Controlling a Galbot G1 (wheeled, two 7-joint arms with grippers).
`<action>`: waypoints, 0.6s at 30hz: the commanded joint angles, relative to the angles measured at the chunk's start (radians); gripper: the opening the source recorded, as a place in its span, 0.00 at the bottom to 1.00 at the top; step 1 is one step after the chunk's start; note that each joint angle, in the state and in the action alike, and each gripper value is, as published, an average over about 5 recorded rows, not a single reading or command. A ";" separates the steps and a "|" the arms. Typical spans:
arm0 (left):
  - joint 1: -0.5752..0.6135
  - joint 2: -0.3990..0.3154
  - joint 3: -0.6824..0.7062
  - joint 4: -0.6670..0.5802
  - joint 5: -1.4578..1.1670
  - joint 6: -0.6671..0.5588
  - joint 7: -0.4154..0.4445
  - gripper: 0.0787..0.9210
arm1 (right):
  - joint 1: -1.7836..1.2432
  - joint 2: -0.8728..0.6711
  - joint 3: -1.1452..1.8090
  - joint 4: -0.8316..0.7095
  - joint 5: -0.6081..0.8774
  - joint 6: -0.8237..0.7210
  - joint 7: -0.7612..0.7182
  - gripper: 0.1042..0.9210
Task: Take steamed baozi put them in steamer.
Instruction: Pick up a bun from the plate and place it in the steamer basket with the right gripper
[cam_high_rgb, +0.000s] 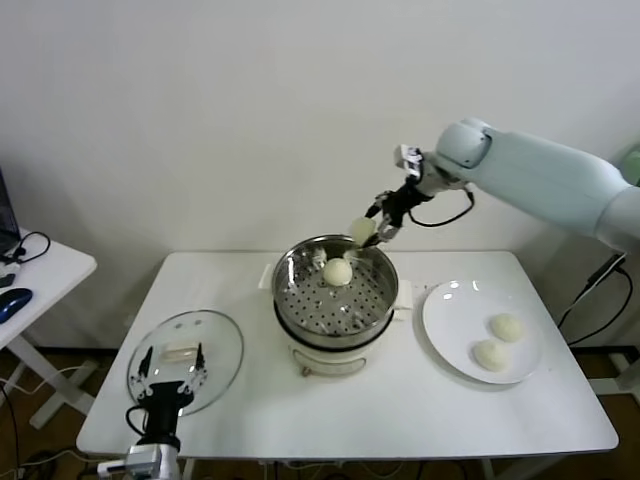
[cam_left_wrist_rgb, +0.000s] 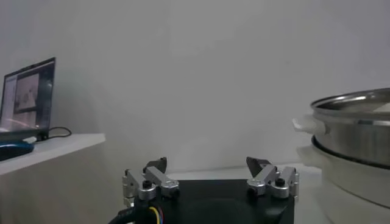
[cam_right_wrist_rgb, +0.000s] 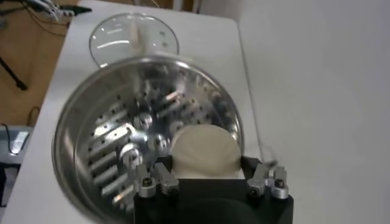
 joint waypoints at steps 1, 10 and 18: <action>-0.002 -0.002 -0.001 0.000 0.001 0.001 0.006 0.88 | -0.020 0.179 -0.045 -0.020 0.086 -0.022 0.021 0.76; 0.002 0.002 -0.009 0.002 -0.008 0.000 0.006 0.88 | -0.090 0.197 -0.065 -0.032 0.037 -0.017 0.017 0.76; -0.001 0.002 -0.009 0.009 -0.012 0.001 0.006 0.88 | -0.130 0.195 -0.069 -0.044 0.003 -0.014 0.017 0.76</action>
